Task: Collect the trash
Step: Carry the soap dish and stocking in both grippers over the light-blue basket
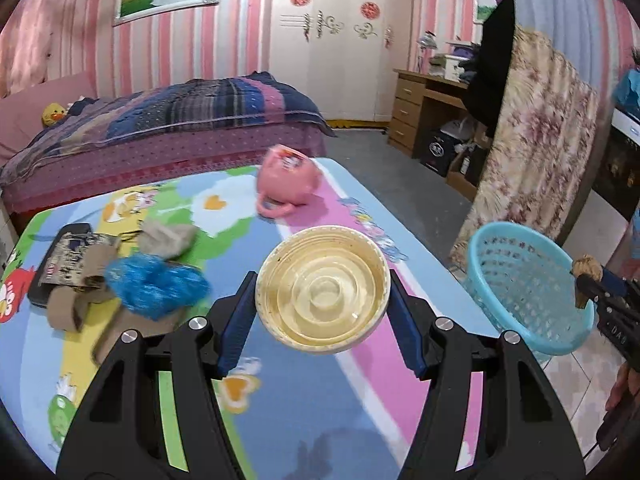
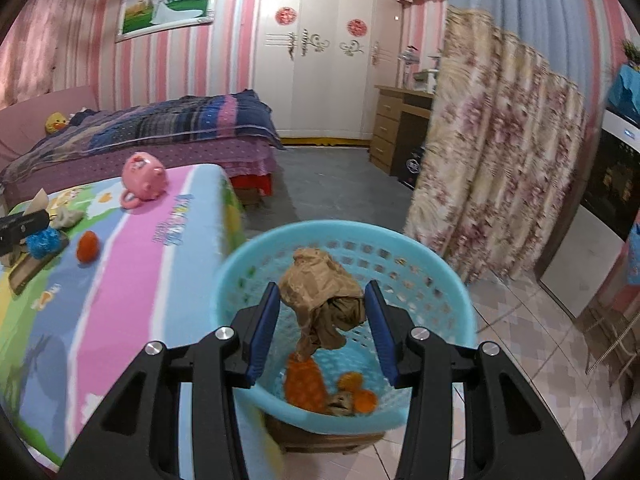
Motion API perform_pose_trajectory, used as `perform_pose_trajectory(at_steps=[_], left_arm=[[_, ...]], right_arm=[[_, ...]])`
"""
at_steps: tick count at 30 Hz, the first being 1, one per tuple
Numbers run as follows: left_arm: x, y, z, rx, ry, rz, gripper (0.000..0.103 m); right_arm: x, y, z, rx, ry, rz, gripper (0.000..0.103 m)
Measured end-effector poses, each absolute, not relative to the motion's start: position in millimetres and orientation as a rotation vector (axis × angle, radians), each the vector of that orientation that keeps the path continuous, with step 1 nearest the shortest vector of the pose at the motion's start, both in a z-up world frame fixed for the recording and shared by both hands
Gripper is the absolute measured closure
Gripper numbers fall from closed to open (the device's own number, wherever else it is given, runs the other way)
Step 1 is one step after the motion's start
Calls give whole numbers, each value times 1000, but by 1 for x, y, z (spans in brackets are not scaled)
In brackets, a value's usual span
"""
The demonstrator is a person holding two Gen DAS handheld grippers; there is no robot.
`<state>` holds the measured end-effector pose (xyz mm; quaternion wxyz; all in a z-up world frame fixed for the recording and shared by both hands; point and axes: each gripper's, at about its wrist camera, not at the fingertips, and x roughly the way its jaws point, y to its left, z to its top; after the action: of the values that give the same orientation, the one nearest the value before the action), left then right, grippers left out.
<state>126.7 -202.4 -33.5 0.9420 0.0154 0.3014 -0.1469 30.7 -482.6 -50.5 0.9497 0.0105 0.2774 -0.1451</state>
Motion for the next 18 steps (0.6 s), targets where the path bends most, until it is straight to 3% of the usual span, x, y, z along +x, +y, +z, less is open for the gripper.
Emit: perform_pose_trajectory(at_steps=[18], left_arm=[[114,-315,-51,134,588,-529,42]], right_arm=[[8,-551,-69,112,537,-405,59]])
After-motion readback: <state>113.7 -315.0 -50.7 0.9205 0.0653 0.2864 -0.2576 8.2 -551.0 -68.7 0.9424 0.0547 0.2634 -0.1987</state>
